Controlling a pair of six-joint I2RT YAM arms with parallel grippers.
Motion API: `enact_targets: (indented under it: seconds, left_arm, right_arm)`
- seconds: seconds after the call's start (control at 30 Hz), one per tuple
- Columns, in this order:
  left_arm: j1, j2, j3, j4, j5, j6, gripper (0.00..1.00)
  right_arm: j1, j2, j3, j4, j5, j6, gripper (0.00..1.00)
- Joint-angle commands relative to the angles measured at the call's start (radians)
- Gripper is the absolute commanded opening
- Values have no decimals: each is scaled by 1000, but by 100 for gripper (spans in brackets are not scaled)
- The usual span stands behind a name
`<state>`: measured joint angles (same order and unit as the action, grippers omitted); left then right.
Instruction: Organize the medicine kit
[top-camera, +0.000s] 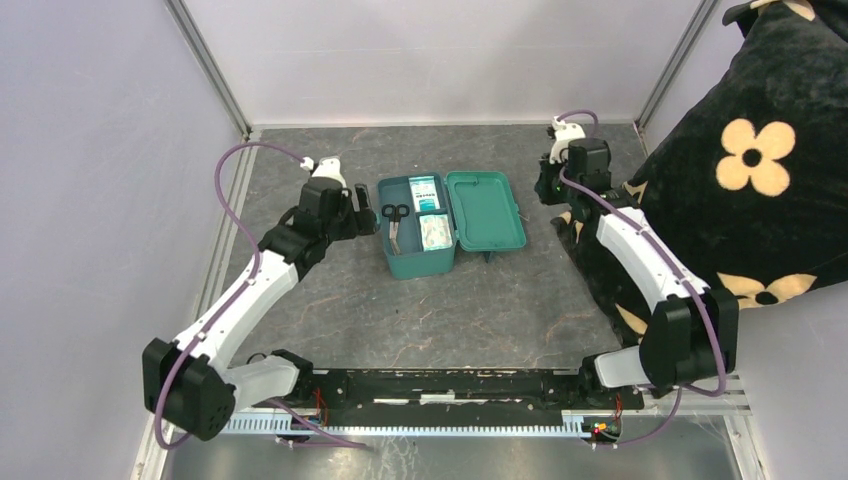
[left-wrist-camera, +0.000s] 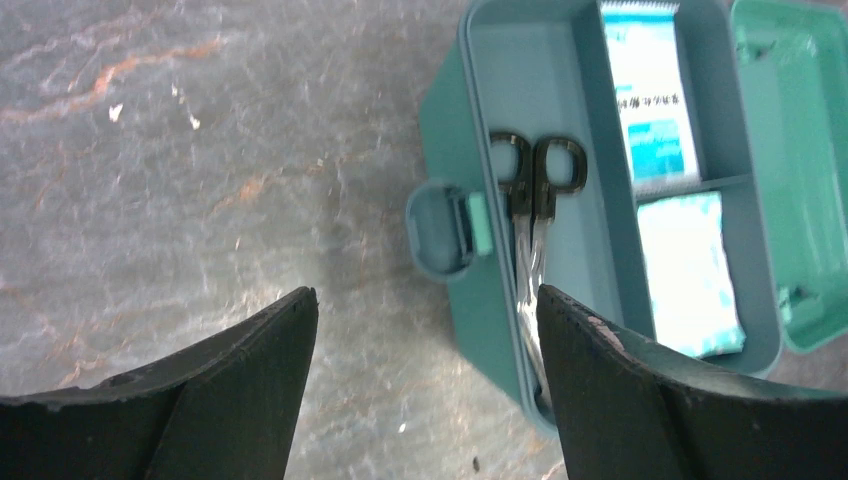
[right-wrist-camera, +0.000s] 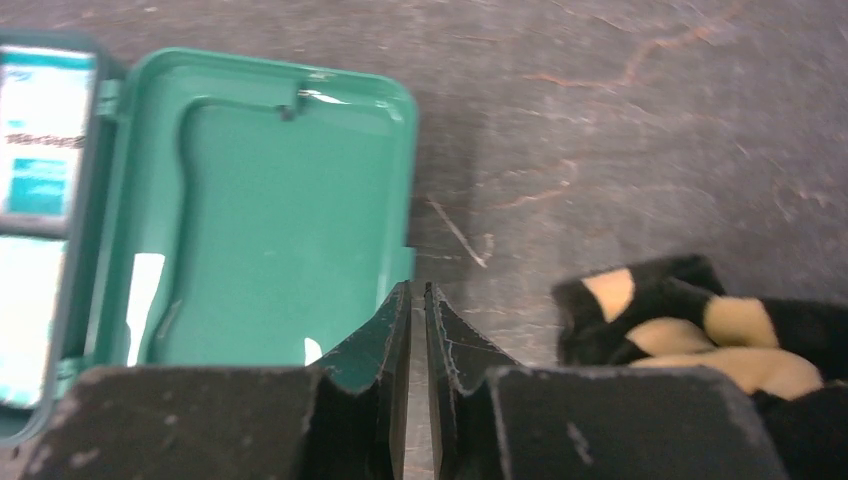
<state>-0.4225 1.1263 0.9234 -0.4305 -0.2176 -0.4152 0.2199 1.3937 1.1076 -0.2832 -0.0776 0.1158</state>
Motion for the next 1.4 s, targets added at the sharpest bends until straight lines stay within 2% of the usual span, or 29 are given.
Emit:
enact_targets:
  seconds: [0.0, 0.17, 0.33, 0.4, 0.5, 0.63, 1.17, 1.37]
  left_arm:
    - [48, 93, 96, 101, 130, -32, 84]
    - [98, 236, 184, 114, 241, -13, 79]
    - [120, 352, 303, 74, 244, 19, 75]
    - [124, 384, 319, 71, 265, 22, 70]
    - [128, 404, 309, 74, 275, 29, 65]
    - [130, 415, 299, 68, 259, 42, 64]
    - [158, 506, 345, 18, 306, 52, 50]
    - [162, 523, 353, 6, 317, 59, 48]
  right_arm:
    - [-84, 63, -46, 41, -50, 33, 16]
    - [-154, 156, -41, 55, -138, 37, 17]
    - [-198, 240, -55, 108, -279, 85, 16]
    - [-205, 270, -67, 133, -332, 104, 16]
    - [-210, 313, -89, 171, -405, 131, 15]
    - [-209, 354, -129, 228, -468, 168, 15]
    - [-211, 406, -190, 360, -623, 253, 14]
    - [-214, 388, -230, 502, -702, 364, 13]
